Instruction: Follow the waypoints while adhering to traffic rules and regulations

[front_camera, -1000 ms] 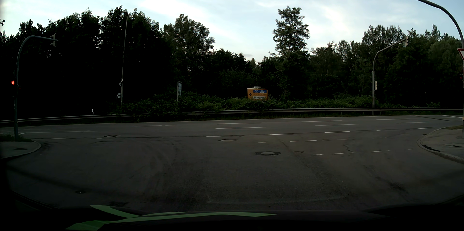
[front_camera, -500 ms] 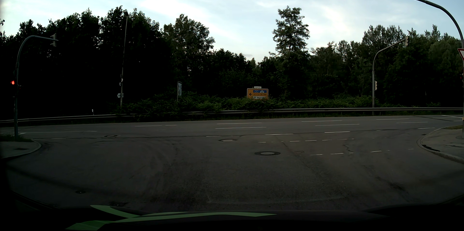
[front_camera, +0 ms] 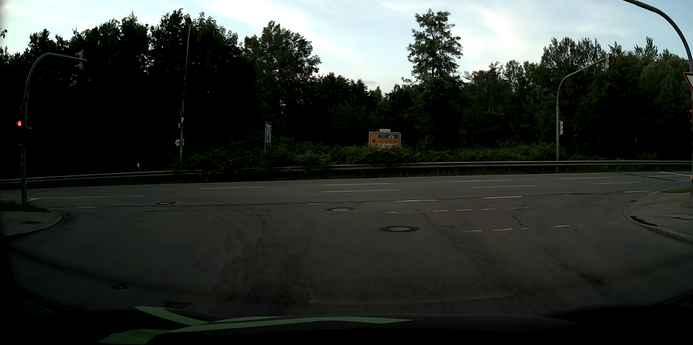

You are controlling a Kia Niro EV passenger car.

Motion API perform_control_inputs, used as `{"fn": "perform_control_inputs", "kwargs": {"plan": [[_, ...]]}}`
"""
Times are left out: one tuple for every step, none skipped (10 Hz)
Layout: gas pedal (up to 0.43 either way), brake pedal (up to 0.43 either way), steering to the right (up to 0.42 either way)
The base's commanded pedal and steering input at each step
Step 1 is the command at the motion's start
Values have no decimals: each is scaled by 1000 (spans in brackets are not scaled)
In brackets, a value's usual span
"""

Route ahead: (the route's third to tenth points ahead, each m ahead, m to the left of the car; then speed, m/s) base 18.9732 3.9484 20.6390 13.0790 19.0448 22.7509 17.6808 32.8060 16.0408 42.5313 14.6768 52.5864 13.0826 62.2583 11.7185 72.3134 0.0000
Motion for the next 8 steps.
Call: {"fn": "perform_control_inputs", "kwargs": {"plan": [[0,329,-19],[0,329,-19],[0,329,-19],[0,329,-20],[0,329,-20],[0,329,-20],[0,329,-20],[0,329,-20]]}}
